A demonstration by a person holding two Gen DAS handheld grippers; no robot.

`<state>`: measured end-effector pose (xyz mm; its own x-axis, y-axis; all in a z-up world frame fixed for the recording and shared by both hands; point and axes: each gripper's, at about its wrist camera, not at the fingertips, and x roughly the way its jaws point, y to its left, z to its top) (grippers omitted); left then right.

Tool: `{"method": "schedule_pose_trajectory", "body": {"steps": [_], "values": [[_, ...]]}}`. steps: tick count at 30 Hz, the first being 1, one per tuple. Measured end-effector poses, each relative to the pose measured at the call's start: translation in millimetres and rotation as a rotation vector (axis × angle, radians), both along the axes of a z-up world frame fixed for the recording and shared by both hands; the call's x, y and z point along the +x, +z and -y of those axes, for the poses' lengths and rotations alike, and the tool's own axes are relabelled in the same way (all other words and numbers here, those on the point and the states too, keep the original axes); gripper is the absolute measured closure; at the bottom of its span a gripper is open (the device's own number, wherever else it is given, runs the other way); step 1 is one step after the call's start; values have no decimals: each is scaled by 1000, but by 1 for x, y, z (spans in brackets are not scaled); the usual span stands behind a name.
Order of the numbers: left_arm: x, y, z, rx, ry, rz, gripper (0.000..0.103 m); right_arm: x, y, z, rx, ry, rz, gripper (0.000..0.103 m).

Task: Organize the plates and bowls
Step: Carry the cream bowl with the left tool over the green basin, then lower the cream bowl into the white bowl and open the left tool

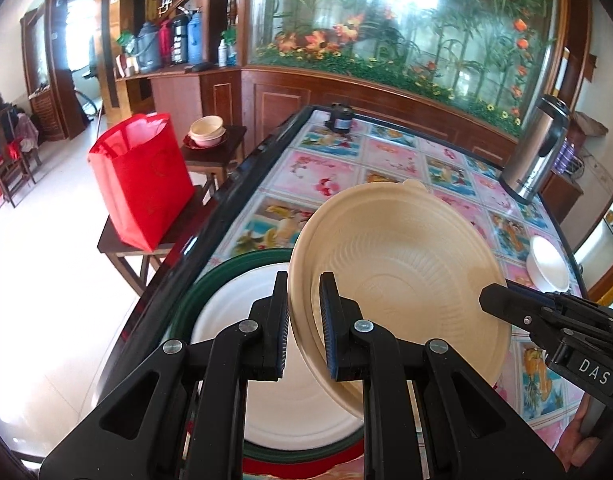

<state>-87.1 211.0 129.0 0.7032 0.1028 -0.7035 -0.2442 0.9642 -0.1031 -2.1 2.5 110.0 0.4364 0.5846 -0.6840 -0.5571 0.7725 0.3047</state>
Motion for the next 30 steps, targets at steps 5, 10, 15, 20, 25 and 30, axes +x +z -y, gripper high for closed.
{"method": "schedule_pose_trajectory", "body": {"steps": [5, 10, 15, 20, 25, 30], "values": [[-5, -7, -21, -6, 39, -15, 89, -1, -6, -25, -21, 39, -14, 83], [-13, -16, -35, -17, 63, -30, 89, -5, -14, -44, -39, 76, -31, 83], [-16, -34, -46, -34, 81, -64, 89, -9, -26, -59, -69, 105, -53, 83], [-15, -45, -44, -17, 84, -80, 89, -10, -35, -64, -95, 110, -68, 83], [-14, -52, -41, 5, 86, -90, 89, -11, -38, -66, -110, 105, -68, 83], [-13, -56, -41, 19, 94, -84, 89, -9, -42, -66, -108, 99, -72, 83]]}}
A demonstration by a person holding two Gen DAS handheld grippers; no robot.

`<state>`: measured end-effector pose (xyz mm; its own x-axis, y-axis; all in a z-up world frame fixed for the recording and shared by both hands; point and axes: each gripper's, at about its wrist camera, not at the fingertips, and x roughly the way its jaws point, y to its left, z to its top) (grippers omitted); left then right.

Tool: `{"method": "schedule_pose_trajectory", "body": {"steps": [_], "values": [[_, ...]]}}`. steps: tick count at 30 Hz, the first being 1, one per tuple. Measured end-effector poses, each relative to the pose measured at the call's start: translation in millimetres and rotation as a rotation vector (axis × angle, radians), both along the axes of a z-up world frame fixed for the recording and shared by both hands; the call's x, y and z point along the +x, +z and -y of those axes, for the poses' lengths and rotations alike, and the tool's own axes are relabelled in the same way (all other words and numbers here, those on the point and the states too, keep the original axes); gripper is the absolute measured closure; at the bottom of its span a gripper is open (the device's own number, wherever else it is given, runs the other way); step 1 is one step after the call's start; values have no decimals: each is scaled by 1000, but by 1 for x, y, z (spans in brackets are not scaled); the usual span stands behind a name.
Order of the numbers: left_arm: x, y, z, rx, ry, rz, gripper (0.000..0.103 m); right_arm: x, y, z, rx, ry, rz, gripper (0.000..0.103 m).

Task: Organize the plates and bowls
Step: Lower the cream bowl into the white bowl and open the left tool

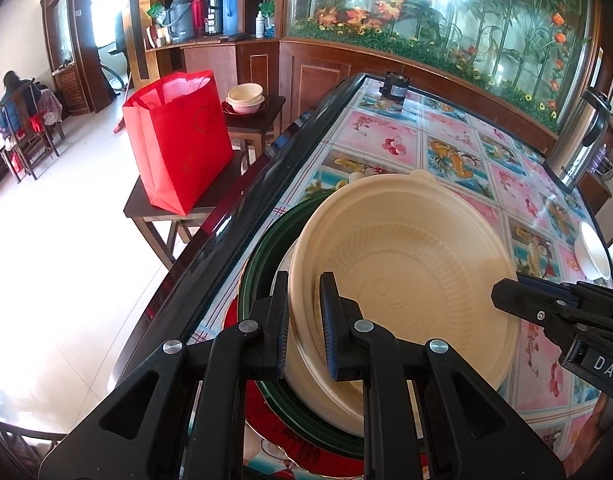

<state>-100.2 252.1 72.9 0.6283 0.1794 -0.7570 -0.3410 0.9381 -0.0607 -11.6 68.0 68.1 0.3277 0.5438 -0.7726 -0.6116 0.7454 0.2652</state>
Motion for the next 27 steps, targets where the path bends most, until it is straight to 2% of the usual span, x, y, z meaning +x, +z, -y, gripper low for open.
{"method": "schedule_pose_trajectory", "body": {"steps": [4, 8, 12, 14, 16, 19, 27], "values": [[-1, 0, -2, 1, 18, 19, 86, 0, 0, 1, 0, -4, -1, 82], [0, -2, -4, -19, 19, 17, 68, 2, -3, 4, 1, -11, -6, 79], [0, 3, -1, -10, 25, 32, 66, 0, -2, 5, 8, -10, -5, 78], [0, 6, 1, -11, 18, 45, 51, -2, 0, 6, 14, -6, -3, 73], [-2, 12, 5, -5, 11, 65, 41, -3, 2, 6, 18, -3, 1, 65], [-5, 20, 9, 27, 16, 90, 40, -5, 5, 6, 24, 3, 11, 63], [-5, 32, 17, 21, 0, 122, 40, -6, 7, 11, 25, -6, 27, 49]]}}
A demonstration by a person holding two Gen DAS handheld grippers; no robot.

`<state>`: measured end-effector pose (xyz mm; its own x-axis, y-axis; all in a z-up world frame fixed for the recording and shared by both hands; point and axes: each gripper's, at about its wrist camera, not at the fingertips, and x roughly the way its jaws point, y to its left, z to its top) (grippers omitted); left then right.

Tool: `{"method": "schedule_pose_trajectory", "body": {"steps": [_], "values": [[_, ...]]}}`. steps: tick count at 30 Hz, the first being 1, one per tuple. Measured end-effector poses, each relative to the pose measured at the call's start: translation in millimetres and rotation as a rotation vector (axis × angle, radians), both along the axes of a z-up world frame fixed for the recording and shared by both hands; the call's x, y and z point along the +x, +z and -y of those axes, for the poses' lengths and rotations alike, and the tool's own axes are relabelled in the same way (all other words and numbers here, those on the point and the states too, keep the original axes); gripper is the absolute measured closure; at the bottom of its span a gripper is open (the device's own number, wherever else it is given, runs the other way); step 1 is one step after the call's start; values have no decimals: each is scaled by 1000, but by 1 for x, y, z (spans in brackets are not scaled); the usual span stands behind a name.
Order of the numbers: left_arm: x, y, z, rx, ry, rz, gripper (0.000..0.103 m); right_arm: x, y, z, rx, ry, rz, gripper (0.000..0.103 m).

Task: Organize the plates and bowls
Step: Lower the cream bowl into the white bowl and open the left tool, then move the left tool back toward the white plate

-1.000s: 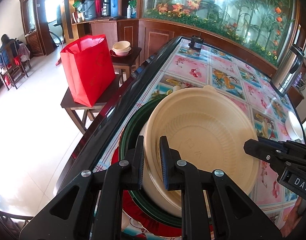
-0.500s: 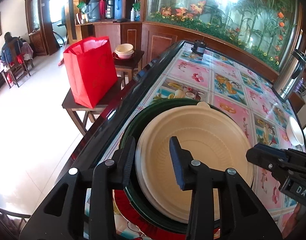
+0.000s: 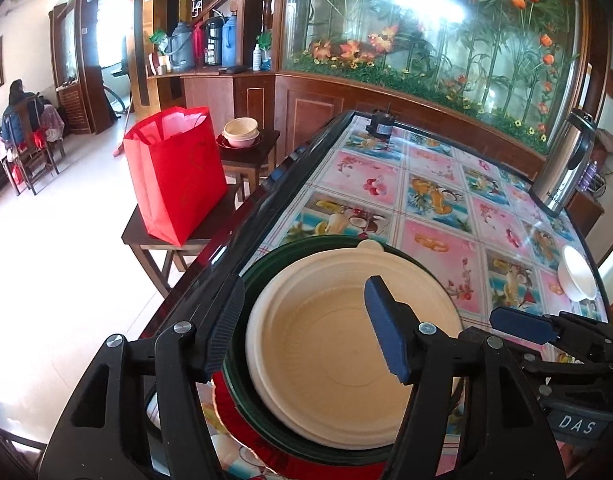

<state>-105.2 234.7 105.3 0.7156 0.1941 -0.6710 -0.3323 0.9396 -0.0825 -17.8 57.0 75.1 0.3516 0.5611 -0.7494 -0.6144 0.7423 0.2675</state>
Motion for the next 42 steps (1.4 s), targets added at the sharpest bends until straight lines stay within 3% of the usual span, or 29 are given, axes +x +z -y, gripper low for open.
{"method": "schedule_pose_trajectory", "body": {"steps": [12, 25, 42], "values": [[9, -2, 20, 3, -35, -8, 40, -1, 2, 18, -1, -51, 26, 23], [38, -5, 91, 0, -178, -18, 40, 5, -2, 90, 2, -195, 7, 23], [86, -12, 214, -14, -395, -59, 40, 19, -2, 230, 17, -443, -7, 23]]}}
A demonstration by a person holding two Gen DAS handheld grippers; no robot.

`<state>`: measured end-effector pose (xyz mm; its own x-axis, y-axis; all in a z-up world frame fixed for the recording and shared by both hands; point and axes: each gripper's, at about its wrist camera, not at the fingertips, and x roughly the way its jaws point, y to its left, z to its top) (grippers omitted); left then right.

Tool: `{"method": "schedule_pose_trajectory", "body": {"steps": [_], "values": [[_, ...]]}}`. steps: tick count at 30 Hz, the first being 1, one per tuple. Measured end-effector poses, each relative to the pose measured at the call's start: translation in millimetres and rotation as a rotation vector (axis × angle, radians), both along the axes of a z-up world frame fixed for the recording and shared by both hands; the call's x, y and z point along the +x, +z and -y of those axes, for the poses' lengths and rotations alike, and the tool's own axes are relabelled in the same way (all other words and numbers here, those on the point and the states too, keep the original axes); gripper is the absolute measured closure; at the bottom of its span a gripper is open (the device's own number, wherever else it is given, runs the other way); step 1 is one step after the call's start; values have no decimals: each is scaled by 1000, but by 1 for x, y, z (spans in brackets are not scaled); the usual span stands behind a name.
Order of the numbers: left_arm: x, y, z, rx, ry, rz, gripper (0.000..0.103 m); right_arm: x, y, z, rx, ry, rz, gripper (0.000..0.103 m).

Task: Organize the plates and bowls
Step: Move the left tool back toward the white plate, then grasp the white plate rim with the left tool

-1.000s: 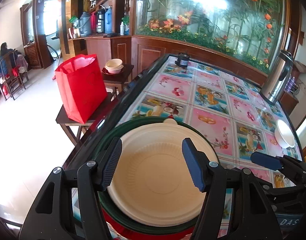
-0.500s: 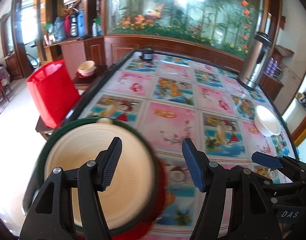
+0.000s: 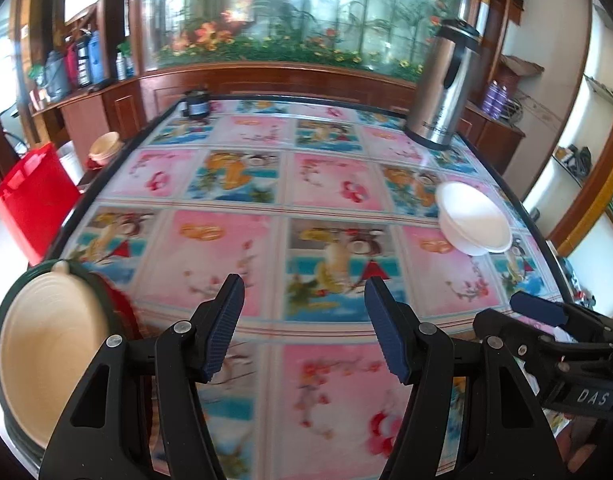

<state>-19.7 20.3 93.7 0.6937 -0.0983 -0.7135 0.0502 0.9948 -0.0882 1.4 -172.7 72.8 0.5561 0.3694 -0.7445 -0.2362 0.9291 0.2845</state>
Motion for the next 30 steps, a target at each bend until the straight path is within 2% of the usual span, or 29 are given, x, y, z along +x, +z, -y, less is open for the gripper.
{"method": "schedule_pose_trajectory", "body": {"steps": [9, 16, 19, 25, 30], "values": [[23, -2, 55, 17, -97, -33, 40, 14, -3, 67, -2, -100, -18, 22], [44, -3, 87, 13, -128, -38, 40, 26, -3, 110, -10, -166, -22, 22], [59, -6, 99, -11, -144, -65, 40, 32, -3, 127, 5, -196, -21, 22], [89, -13, 117, -34, -142, -93, 40, 53, -4, 150, 13, -237, -31, 22], [113, -22, 136, -10, -153, -116, 40, 81, -12, 157, 30, -238, -55, 22]]}}
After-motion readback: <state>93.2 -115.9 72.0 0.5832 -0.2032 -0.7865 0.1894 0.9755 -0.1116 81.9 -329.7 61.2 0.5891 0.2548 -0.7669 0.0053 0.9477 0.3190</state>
